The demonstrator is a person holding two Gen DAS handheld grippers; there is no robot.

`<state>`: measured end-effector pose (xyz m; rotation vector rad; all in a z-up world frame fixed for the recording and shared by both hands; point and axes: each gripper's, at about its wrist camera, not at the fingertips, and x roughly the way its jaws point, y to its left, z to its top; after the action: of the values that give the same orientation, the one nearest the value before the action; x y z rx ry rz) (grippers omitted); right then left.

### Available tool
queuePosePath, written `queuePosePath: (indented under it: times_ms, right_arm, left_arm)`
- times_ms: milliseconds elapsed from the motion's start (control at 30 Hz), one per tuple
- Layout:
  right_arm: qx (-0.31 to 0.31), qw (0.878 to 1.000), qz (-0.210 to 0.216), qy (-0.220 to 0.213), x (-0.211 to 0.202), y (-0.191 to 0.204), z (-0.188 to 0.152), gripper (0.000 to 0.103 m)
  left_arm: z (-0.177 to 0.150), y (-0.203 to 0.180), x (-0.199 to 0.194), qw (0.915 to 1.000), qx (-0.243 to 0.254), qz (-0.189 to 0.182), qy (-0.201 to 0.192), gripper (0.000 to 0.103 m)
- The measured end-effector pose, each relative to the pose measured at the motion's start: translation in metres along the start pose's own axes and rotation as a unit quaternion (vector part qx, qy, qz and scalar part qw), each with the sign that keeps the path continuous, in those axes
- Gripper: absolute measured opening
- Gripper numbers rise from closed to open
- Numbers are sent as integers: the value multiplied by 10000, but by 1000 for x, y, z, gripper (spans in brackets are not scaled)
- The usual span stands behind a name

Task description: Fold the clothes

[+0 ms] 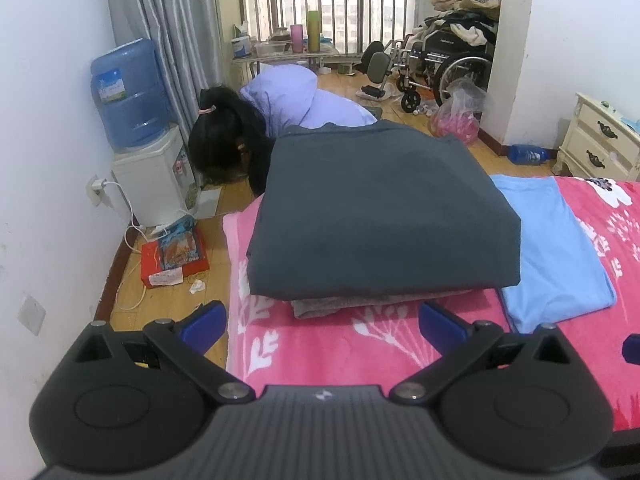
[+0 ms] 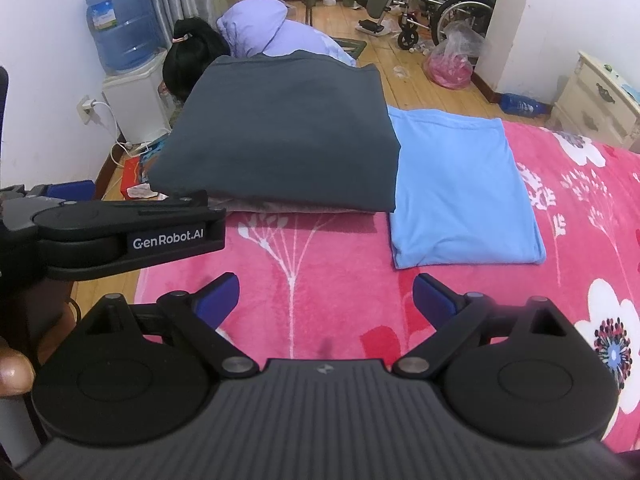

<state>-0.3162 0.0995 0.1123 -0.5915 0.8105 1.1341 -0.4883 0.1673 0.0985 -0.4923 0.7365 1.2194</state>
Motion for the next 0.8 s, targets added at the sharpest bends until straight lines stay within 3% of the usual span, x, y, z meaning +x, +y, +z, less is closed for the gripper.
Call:
queuePosePath:
  times_ms: [800]
  right_arm:
    - [35,10000,-25,-89,-3,3,3,95]
  left_arm:
    - [5,2,-9,9996,-39,-66,-269,103]
